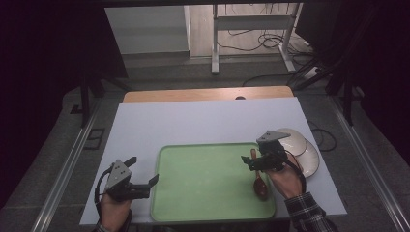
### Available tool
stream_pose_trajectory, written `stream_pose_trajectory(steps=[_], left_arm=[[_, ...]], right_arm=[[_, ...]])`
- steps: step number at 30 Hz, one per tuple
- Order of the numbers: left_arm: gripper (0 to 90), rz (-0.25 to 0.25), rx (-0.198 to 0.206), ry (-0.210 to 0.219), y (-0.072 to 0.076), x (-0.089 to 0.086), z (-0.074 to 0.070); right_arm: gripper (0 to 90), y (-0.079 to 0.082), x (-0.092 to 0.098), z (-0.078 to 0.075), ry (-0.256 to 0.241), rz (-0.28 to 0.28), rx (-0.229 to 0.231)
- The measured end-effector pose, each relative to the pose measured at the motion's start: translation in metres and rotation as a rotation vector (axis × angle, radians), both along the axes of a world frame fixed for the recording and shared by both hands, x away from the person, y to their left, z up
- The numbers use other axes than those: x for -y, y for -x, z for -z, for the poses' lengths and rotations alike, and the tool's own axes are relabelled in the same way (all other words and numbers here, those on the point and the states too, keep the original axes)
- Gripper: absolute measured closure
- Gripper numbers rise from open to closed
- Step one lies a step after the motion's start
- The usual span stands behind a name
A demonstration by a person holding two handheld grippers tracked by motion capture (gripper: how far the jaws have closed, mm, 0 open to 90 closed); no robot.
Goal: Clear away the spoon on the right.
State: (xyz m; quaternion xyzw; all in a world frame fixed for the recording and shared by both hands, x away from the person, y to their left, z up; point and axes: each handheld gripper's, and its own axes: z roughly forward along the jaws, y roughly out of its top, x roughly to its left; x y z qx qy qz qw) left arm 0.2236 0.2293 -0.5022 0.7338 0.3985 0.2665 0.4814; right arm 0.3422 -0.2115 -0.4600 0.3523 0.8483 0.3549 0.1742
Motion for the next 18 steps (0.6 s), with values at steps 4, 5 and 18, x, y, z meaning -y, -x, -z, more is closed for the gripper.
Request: stream_pose_trajectory(steps=[4, 5, 18], left_arm=[[1.4, 0.0, 0.0, 0.001, 0.0, 0.0, 0.0], [1.4, 0.0, 0.0, 0.001, 0.0, 0.0, 0.0], [1.4, 0.004, -0.002, 0.0, 0.0, 0.0, 0.0]], right_arm=[[12.0, 0.003, 0.002, 0.0, -0.01, -0.011, 0.0], [11.0, 0.004, 0.002, 0.0, -0.012, -0.012, 0.001], [7.8, 0.013, 0.011, 0.0, -0.036, -0.02, 0.011]])
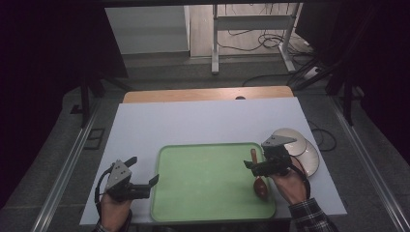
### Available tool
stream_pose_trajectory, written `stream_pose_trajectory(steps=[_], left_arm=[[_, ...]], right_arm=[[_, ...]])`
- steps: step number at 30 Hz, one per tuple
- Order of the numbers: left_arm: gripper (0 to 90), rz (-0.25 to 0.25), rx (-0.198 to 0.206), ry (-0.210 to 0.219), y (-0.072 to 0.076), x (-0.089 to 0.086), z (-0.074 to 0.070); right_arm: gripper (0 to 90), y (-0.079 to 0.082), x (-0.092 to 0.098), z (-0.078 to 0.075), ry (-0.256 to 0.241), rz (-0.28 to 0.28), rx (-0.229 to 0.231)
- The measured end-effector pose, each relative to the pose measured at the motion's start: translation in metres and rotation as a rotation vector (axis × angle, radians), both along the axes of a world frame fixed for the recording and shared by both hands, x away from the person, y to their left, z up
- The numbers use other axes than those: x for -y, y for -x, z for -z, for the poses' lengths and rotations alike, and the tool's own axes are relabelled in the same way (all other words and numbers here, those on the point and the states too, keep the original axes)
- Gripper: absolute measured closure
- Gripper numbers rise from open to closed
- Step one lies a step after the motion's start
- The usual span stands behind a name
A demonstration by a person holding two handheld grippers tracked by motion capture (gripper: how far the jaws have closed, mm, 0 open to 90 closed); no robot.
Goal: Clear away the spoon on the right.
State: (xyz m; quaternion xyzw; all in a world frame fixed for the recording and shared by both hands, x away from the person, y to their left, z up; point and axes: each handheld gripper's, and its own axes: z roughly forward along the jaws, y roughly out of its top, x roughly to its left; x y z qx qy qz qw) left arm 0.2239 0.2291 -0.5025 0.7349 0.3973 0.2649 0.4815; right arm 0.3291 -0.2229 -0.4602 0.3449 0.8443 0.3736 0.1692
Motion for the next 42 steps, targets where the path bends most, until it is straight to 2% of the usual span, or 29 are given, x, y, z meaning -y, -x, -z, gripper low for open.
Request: stream_pose_trajectory(steps=[12, 27, 37, 42], left_arm=[[1.4, -0.002, 0.0, 0.002, 0.0, 0.0, 0.0], [1.4, -0.003, -0.002, 0.004, 0.0, 0.0, 0.0], [1.4, -0.002, -0.004, 0.002, 0.0, 0.0, 0.001], [1.3, 0.0, -0.007, 0.001, -0.001, 0.001, 0.001]], right_arm=[[0.2, 0.009, 0.009, 0.002, -0.011, 0.005, 0.02], [0.0, 0.022, 0.022, 0.003, -0.024, 0.032, 0.015], [0.0, 0.034, 0.036, -0.001, -0.028, 0.074, 0.059], [0.0, 0.039, 0.049, -0.002, -0.03, 0.119, 0.075]])
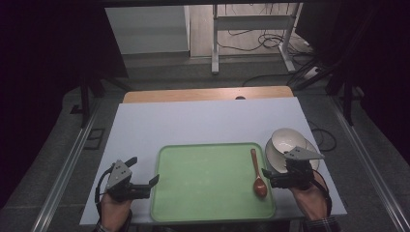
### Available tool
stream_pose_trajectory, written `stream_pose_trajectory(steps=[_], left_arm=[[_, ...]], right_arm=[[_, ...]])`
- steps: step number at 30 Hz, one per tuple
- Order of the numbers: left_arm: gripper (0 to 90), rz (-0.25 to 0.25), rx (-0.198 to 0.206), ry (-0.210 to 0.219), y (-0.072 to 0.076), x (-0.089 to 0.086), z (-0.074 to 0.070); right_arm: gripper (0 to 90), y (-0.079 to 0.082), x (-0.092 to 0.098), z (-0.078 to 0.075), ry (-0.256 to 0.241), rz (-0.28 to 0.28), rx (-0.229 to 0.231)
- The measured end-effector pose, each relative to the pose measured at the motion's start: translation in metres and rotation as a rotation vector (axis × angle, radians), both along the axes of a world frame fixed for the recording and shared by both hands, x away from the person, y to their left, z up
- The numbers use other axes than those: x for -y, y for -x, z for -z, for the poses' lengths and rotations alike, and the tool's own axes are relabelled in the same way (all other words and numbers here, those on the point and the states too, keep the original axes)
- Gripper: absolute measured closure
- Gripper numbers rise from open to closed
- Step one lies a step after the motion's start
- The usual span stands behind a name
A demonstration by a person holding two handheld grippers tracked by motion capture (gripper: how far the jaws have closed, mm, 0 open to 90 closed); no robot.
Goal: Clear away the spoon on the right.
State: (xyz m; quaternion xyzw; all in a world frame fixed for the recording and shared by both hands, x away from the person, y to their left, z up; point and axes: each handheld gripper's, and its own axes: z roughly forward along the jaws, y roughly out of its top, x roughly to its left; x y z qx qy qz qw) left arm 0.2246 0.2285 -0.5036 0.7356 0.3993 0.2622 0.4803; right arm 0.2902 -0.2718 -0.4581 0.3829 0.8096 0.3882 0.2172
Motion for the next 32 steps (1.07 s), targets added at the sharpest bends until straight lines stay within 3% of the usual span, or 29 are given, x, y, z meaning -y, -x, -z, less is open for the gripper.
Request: stream_pose_trajectory(steps=[19, 32], left_arm=[[1.3, 0.0, -0.006, -0.001, 0.0, 0.0, 0.001], [1.4, 0.001, -0.006, -0.006, -0.001, 0.001, 0.001]], right_arm=[[0.0, 0.02, 0.033, 0.005, -0.007, 0.076, 0.026], [0.0, 0.027, 0.045, 0.021, 0.027, 0.127, -0.025]])
